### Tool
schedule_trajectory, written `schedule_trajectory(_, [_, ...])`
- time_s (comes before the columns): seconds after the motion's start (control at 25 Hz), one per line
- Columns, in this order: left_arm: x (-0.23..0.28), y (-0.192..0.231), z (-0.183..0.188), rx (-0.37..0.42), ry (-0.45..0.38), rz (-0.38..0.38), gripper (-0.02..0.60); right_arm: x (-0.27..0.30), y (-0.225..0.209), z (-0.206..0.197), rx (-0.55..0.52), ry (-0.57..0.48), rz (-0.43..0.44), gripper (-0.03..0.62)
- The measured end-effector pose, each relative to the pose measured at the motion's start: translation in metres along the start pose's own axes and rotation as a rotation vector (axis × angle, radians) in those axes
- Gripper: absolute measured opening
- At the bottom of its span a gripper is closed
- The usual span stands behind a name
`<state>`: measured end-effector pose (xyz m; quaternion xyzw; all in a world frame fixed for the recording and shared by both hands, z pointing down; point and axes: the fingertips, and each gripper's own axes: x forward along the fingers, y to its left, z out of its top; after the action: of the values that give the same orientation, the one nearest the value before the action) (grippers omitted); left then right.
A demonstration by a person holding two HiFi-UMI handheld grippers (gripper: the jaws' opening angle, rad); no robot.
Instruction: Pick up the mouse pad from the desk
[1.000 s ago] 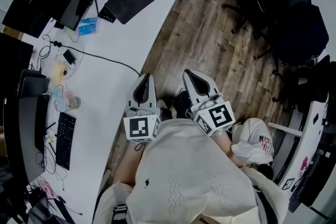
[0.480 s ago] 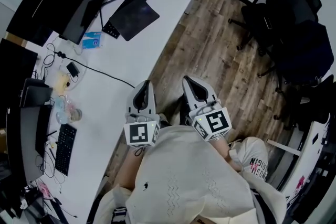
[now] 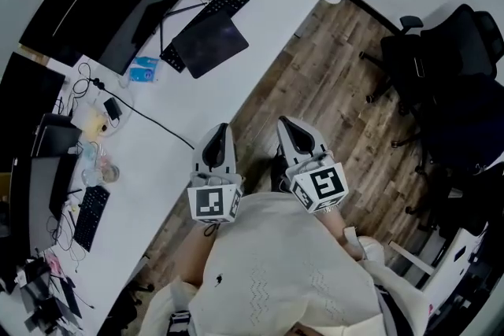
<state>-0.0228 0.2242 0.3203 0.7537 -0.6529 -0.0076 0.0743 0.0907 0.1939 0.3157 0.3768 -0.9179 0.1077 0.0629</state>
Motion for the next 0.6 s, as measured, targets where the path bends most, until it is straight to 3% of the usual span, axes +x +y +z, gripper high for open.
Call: schedule_trajectory(0.6, [0.088,-0.042,0.01,-0.001,-0.008,0.18,0.018,0.041,-0.099,0.029,-0.025,0.024,0.187,0.002])
